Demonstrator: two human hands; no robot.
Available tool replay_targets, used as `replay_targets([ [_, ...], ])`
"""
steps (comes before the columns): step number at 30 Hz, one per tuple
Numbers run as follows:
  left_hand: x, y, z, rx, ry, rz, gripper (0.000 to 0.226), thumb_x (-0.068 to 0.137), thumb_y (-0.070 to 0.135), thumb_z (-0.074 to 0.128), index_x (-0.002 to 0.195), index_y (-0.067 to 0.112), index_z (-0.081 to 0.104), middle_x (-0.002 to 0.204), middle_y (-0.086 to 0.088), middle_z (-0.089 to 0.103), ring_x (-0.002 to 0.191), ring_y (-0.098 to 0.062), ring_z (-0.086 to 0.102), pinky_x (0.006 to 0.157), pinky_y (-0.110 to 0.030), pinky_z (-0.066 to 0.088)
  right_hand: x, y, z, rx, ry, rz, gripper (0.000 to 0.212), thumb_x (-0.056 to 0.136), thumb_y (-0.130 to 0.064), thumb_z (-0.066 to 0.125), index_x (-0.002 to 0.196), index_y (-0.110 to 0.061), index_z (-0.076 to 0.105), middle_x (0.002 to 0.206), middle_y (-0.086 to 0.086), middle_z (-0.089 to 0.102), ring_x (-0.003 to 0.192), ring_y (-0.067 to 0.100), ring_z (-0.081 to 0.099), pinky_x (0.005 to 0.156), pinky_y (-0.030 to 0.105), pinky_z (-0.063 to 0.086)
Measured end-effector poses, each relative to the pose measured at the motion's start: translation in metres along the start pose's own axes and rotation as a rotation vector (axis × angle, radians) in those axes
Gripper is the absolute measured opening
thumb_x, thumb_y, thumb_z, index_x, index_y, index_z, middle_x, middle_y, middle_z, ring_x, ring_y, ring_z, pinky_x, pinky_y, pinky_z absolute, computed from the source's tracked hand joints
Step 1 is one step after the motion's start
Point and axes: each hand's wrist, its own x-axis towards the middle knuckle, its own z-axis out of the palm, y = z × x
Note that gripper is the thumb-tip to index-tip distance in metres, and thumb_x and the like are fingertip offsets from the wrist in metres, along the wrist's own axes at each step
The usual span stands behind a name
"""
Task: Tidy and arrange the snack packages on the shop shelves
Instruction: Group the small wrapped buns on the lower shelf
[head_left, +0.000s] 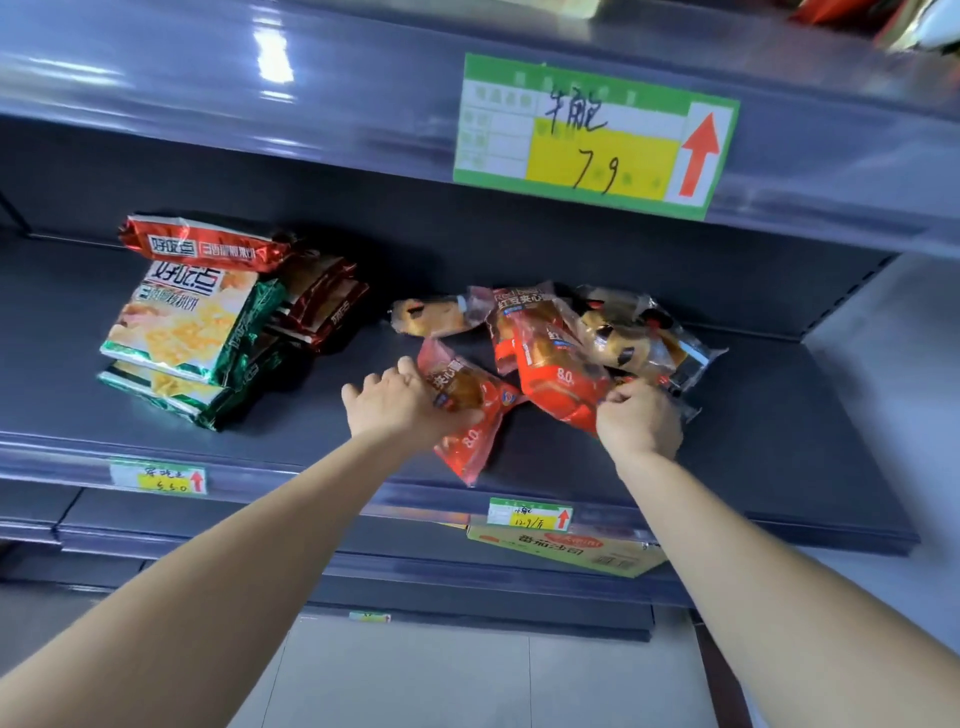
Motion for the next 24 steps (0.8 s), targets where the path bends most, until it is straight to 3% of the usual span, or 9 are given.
replay_targets([
  [3, 0.004, 0.0, 0.002, -0.149, -0.044, -0.044, 0.075, 0.078, 0.075, 0.051, 0.12, 0.014, 0.045, 0.124, -0.007, 0.06, 0.12, -0.029, 0.052, 0.096, -0.04, 0.033, -0.014, 0.003, -0.001, 0.079, 0.087, -0.069, 0.014, 0.091, -0.011, 0.048, 0.1, -0.009, 0.058, 0.103, 0.011, 0.066, 0.095, 0.032, 0.058, 0.066, 0.031, 0.039],
  [5, 0.011, -0.004, 0.006, -0.297, -0.106, -0.077, 0.072, 0.075, 0.066, 0.063, 0.121, 0.014, 0.044, 0.116, -0.004, 0.062, 0.112, -0.028, 0.057, 0.096, -0.038, 0.042, -0.023, 0.002, 0.001, 0.156, 0.033, -0.055, 0.02, 0.094, -0.027, 0.049, 0.103, -0.012, 0.059, 0.106, 0.008, 0.066, 0.096, 0.031, 0.058, 0.07, 0.031, 0.042],
  [7, 0.013, -0.004, 0.007, -0.442, -0.171, -0.112, 0.085, 0.052, 0.064, 0.076, 0.119, 0.019, 0.047, 0.107, 0.002, 0.065, 0.101, -0.023, 0.062, 0.093, -0.041, 0.048, -0.025, -0.003, 0.006, 0.319, -0.083, 0.115, 0.04, 0.091, -0.051, 0.052, 0.105, -0.014, 0.058, 0.111, 0.007, 0.063, 0.1, 0.03, 0.058, 0.085, 0.038, 0.048],
  [9, 0.02, -0.008, 0.018, -0.527, -0.198, -0.102, 0.088, 0.029, 0.066, 0.073, 0.108, 0.028, 0.059, 0.097, 0.007, 0.071, 0.094, -0.019, 0.066, 0.093, -0.043, 0.049, -0.022, -0.008, 0.012, 0.496, -0.276, 0.317, 0.073, 0.077, -0.069, 0.06, 0.12, -0.011, 0.056, 0.121, 0.007, 0.059, 0.111, 0.028, 0.057, 0.097, 0.045, 0.048],
  [12, 0.013, -0.01, 0.023, -0.772, -0.234, -0.106, 0.042, 0.05, 0.032, 0.091, 0.084, 0.022, 0.067, 0.087, 0.003, 0.073, 0.089, -0.021, 0.069, 0.092, -0.041, 0.053, -0.016, -0.013, 0.015, 0.652, -0.484, 0.403, 0.102, 0.052, -0.073, 0.076, 0.133, -0.017, 0.05, 0.13, 0.002, 0.058, 0.119, 0.023, 0.056, 0.098, 0.04, 0.047],
  [14, 0.01, -0.013, 0.022, -0.82, -0.17, -0.09, 0.049, 0.051, 0.025, 0.091, 0.091, 0.016, 0.064, 0.096, -0.003, 0.07, 0.092, -0.023, 0.067, 0.088, -0.04, 0.055, -0.008, -0.009, 0.02, 0.721, -0.479, 0.393, 0.108, 0.033, -0.072, 0.083, 0.123, -0.02, 0.057, 0.119, 0.002, 0.066, 0.108, 0.021, 0.063, 0.096, 0.041, 0.049],
  [16, 0.007, -0.011, 0.019, -0.812, -0.055, -0.066, 0.081, 0.039, 0.036, 0.088, 0.11, 0.014, 0.055, 0.113, -0.006, 0.062, 0.1, -0.024, 0.063, 0.089, -0.044, 0.053, -0.001, -0.005, 0.022, 0.756, -0.411, 0.342, 0.077, 0.047, -0.06, 0.087, 0.108, -0.02, 0.063, 0.107, 0.002, 0.071, 0.099, 0.02, 0.067, 0.094, 0.041, 0.052],
  [19, 0.006, -0.011, 0.009, -0.849, 0.067, -0.054, 0.08, 0.044, 0.027, 0.09, 0.11, 0.016, 0.045, 0.116, -0.005, 0.06, 0.102, -0.024, 0.061, 0.089, -0.044, 0.052, 0.001, -0.003, 0.025, 0.769, -0.307, 0.223, 0.012, 0.079, -0.028, 0.077, 0.084, -0.022, 0.068, 0.097, 0.001, 0.072, 0.093, 0.018, 0.066, 0.079, 0.029, 0.051],
  [24, 0.014, -0.026, 0.004, -0.859, 0.06, -0.201, 0.085, 0.053, 0.026, 0.092, 0.116, 0.013, 0.036, 0.114, -0.003, 0.056, 0.112, -0.026, 0.057, 0.098, -0.044, 0.045, -0.005, -0.006, 0.029, 0.537, -0.276, -0.065, 0.006, 0.089, -0.015, 0.065, 0.084, -0.016, 0.065, 0.086, -0.006, 0.064, 0.085, 0.014, 0.057, 0.06, 0.018, 0.04],
])
